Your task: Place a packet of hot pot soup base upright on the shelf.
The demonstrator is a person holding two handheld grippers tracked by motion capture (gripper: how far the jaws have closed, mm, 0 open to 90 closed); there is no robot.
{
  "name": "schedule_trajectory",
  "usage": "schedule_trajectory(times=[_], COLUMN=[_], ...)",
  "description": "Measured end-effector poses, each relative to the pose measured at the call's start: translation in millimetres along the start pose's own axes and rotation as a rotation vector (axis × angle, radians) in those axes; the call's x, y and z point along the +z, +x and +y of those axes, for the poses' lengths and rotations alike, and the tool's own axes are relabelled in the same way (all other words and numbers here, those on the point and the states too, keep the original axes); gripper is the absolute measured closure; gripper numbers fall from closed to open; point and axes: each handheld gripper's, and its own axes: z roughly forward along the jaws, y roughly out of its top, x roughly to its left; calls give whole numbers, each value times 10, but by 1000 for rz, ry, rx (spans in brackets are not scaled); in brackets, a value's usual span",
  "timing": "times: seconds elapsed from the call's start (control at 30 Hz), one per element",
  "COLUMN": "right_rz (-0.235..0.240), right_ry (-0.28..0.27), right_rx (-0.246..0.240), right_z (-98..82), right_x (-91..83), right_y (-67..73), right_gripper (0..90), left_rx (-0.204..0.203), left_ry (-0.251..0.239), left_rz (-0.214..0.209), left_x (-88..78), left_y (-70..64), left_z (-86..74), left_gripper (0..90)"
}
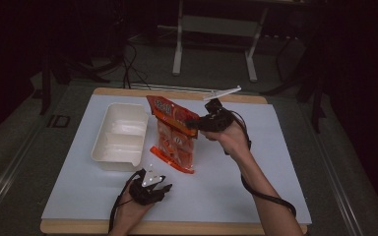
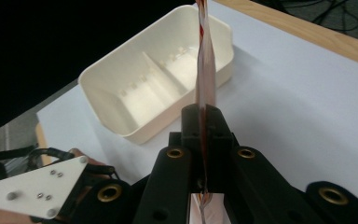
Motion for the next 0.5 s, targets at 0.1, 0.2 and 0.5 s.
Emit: schedule_trajectory(times=[0.1,0.2,0.5], right_rz=[35,44,-10], right_ry=[4,13,90], right_rx=[-1,-11,-87], right_z=[-38,-68,-112], right_x=[2,22,237], right_y=[-8,-2,74], right_gripper=[884,866,878], left_rx=[7,8,23], left_ry=[5,7,19], left_rz=[3,5,9], left_x=[2,5,12], left_y=[-5,-7,-16], left_z=[2,2,6], left_gripper=[590,590,590])
